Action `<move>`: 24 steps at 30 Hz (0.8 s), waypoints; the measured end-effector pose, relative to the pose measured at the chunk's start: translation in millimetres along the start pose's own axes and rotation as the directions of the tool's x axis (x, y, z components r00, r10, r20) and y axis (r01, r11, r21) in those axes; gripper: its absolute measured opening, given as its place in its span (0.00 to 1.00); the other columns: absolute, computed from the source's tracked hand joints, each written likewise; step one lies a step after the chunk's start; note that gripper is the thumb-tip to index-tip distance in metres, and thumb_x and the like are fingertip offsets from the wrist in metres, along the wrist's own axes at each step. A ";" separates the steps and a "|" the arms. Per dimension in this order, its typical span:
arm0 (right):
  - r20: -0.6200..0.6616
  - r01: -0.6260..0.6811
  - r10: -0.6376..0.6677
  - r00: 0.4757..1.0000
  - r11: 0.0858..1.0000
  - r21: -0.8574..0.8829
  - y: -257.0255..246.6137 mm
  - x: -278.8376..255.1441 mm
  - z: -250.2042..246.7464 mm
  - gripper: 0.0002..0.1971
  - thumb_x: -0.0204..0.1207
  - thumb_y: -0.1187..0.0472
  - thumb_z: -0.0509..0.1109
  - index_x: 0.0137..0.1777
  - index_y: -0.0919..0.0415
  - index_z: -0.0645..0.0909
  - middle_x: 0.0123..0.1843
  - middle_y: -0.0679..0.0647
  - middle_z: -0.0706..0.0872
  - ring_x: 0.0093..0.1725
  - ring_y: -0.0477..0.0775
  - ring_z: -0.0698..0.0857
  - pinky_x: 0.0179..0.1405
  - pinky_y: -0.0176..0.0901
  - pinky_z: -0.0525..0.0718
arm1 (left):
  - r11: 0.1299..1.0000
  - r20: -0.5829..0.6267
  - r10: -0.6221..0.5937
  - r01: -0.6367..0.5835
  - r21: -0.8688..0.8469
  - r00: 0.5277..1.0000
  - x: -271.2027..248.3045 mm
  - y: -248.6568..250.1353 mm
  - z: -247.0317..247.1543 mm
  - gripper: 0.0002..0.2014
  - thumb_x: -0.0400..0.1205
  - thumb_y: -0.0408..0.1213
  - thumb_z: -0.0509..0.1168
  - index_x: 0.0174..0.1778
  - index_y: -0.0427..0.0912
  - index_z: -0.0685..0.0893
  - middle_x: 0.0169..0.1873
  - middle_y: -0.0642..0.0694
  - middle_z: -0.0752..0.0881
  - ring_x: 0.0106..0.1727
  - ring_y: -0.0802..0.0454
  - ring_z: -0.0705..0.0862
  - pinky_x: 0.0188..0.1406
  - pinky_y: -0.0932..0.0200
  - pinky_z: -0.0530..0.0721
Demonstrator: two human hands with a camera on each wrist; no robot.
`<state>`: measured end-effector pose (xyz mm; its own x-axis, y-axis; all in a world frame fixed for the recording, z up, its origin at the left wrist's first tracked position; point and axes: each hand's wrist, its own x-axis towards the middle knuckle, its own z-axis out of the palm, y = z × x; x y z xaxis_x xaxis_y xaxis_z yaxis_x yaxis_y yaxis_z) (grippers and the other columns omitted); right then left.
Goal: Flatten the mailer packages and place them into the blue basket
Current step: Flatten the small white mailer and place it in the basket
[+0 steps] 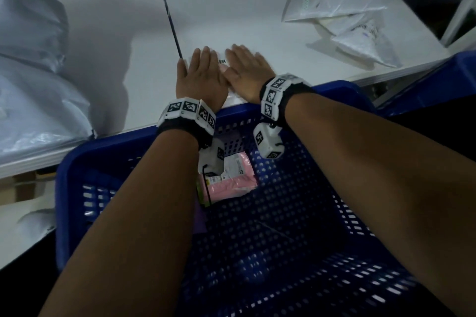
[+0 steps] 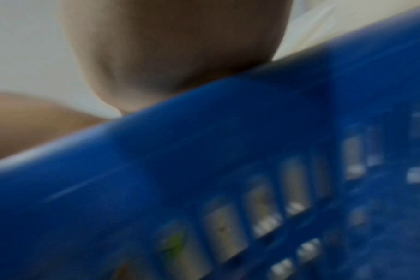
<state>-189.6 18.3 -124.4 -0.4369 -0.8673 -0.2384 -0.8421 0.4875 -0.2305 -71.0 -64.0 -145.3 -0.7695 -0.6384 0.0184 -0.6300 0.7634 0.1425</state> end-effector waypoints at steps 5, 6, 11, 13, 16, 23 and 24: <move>-0.065 -0.052 0.047 0.997 0.996 -0.075 33.0 -6.7 -2.8 0.33 0.88 0.43 0.41 0.89 0.56 0.44 0.90 0.54 0.43 0.89 0.52 0.43 0.87 0.57 0.42 | 1.000 -0.041 0.003 -0.004 -0.018 0.999 -0.2 0.1 1.9 0.30 0.89 0.49 0.42 0.87 0.40 0.56 0.87 0.44 0.57 0.88 0.46 0.53 0.85 0.37 0.51; -0.109 -0.058 0.048 0.993 0.994 -0.090 32.2 -7.3 -1.9 0.32 0.88 0.45 0.42 0.89 0.58 0.46 0.90 0.55 0.46 0.89 0.52 0.44 0.87 0.57 0.43 | 1.000 -0.039 -0.008 0.007 -0.021 0.999 0.1 0.2 2.4 0.30 0.89 0.49 0.42 0.87 0.40 0.55 0.87 0.44 0.57 0.88 0.46 0.52 0.85 0.37 0.50; -0.392 0.166 -0.251 0.885 0.957 -0.240 22.7 -24.4 1.1 0.30 0.88 0.48 0.47 0.86 0.60 0.61 0.87 0.58 0.61 0.87 0.56 0.57 0.86 0.57 0.53 | 0.999 -0.031 -0.019 0.018 -0.037 0.999 -0.5 2.1 0.6 0.30 0.90 0.49 0.40 0.88 0.40 0.53 0.88 0.44 0.54 0.88 0.46 0.50 0.85 0.38 0.48; -0.251 0.360 -0.426 0.869 0.893 -0.269 23.6 -26.3 3.3 0.30 0.87 0.46 0.46 0.85 0.58 0.64 0.86 0.58 0.64 0.86 0.57 0.60 0.86 0.56 0.56 | 0.999 -0.005 -0.019 0.019 -0.034 1.000 -0.4 3.0 -0.6 0.30 0.90 0.50 0.38 0.88 0.41 0.50 0.88 0.45 0.51 0.88 0.47 0.47 0.86 0.38 0.46; -0.127 0.360 -0.392 0.911 0.907 -0.218 25.8 -19.1 5.4 0.33 0.86 0.43 0.41 0.87 0.58 0.59 0.88 0.57 0.61 0.87 0.56 0.57 0.86 0.57 0.56 | 0.999 0.004 -0.016 0.016 -0.039 1.000 -0.1 3.2 0.1 0.30 0.90 0.49 0.38 0.88 0.41 0.50 0.88 0.45 0.51 0.88 0.47 0.47 0.86 0.38 0.46; -0.180 -0.294 0.280 0.943 0.954 -0.055 24.9 -8.5 4.6 0.32 0.87 0.46 0.39 0.89 0.55 0.46 0.90 0.54 0.45 0.89 0.57 0.44 0.86 0.65 0.41 | 0.996 -0.018 -0.079 0.078 -0.039 0.997 -0.4 5.8 -0.2 0.31 0.89 0.51 0.42 0.87 0.41 0.56 0.87 0.45 0.56 0.88 0.46 0.50 0.84 0.32 0.44; -0.196 -0.355 0.342 0.919 0.934 -0.035 23.9 -8.3 4.8 0.31 0.86 0.46 0.39 0.88 0.56 0.47 0.90 0.55 0.46 0.89 0.58 0.44 0.85 0.66 0.41 | 0.994 -0.017 -0.100 0.099 -0.034 0.995 -0.9 7.7 -1.0 0.31 0.88 0.52 0.42 0.87 0.41 0.56 0.87 0.45 0.55 0.88 0.46 0.50 0.84 0.32 0.42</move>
<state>-204.6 37.7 -132.4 -0.7513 -0.6502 -0.1132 -0.6428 0.7597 -0.0978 -75.1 -57.6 -143.3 -0.7007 -0.7132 0.0213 -0.6993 0.6924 0.1776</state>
